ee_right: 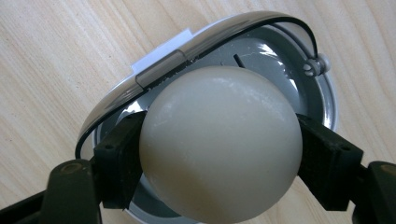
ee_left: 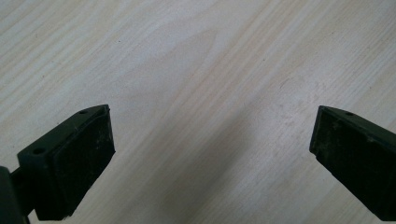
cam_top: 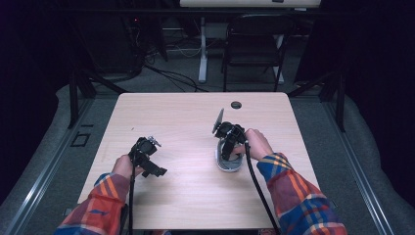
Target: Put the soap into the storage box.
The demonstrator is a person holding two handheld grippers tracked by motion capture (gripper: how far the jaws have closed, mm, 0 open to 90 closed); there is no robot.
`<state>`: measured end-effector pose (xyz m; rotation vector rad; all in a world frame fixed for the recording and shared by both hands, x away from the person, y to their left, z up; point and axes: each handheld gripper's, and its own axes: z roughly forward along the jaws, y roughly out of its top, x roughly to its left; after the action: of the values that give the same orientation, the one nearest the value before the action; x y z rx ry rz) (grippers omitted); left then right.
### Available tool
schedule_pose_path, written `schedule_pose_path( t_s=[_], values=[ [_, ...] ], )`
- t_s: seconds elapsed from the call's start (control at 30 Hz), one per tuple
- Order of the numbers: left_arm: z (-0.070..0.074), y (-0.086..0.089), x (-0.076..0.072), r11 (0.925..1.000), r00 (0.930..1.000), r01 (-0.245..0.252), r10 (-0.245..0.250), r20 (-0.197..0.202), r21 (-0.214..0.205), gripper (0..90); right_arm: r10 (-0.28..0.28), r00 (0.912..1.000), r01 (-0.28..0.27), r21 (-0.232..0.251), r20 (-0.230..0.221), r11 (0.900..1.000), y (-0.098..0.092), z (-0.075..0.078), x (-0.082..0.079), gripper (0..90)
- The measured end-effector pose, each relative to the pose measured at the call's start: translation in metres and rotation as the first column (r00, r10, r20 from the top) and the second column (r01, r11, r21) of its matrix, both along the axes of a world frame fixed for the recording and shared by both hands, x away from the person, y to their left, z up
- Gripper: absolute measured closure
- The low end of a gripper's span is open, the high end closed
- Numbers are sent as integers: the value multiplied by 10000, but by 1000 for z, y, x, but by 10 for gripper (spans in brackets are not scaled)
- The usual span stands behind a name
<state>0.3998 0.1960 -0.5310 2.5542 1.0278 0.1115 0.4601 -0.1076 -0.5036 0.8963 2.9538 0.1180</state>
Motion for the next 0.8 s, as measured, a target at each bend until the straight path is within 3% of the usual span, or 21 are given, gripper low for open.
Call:
schedule_pose_path(
  t_s=[0.47,0.8],
  values=[
    [0,0,0,10000,10000,56,-56,7,34,0,-199,9998,200,-199,74,9996,0,-5,0,239],
    [0,0,0,10000,10000,47,-47,6,50,0,-250,9996,250,47,124,9997,-4,-3,-1,227]
  ],
)
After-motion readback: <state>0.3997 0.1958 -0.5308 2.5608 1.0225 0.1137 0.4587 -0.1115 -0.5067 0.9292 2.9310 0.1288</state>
